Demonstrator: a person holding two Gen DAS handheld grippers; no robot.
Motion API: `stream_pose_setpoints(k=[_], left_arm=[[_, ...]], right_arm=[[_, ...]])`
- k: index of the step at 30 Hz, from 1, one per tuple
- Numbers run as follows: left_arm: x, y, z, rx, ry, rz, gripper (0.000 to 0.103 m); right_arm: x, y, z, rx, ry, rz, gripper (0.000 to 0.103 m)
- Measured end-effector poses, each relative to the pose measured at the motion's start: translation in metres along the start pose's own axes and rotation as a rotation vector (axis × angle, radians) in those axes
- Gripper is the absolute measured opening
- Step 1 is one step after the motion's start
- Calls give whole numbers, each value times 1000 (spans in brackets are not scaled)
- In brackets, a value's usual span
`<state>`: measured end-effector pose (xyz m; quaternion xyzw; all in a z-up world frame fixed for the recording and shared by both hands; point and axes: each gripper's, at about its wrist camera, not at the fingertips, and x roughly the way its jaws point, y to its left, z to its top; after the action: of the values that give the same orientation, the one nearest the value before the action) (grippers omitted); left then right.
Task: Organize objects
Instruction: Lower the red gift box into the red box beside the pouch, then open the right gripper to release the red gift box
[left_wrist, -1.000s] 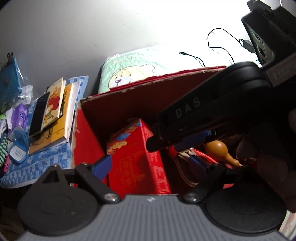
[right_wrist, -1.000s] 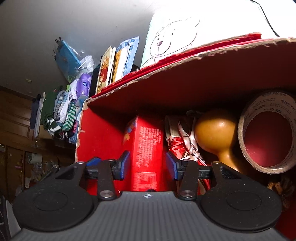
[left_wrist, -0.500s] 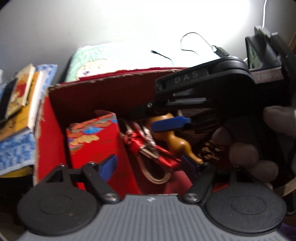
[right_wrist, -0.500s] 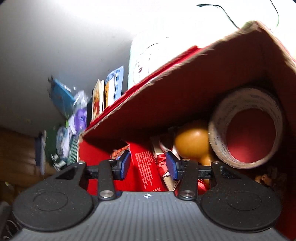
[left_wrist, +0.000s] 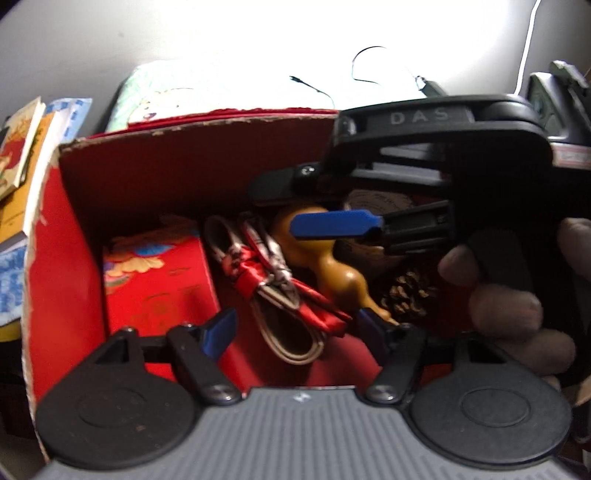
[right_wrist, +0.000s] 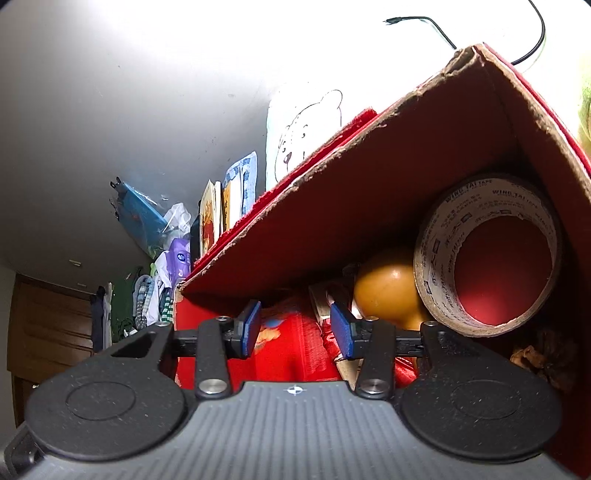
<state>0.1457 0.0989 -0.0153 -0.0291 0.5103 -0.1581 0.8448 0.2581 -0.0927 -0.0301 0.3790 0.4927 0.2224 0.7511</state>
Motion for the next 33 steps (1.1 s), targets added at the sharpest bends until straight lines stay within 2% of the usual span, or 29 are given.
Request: stream_pose_setpoints(k=[4,8,11,14,19,26,33], left_arm=[[5,6,2,-21,24,76,71],[6,16,3,-72,32,67,71],[11,12,7,-68,41,115,72],[12,10,8,-45,36,164,78],[16,4,9,-33,53,235,79],[18,-1,12,-43,64,308,80],[7,-9,18,-54,40,346,82]], right_arm=[[0,0,0,-4,4,-1,46],[1,0,0,-1,9,-3,46],[3,2,0,-7,8,-8,46],[3,3,-2,-14,6,-24,46],[3,5,-3,-28,-4,-49,46],[2,6,-5,-36,-23,-74,46],[3,9,-7,-53,-38,-95,46]])
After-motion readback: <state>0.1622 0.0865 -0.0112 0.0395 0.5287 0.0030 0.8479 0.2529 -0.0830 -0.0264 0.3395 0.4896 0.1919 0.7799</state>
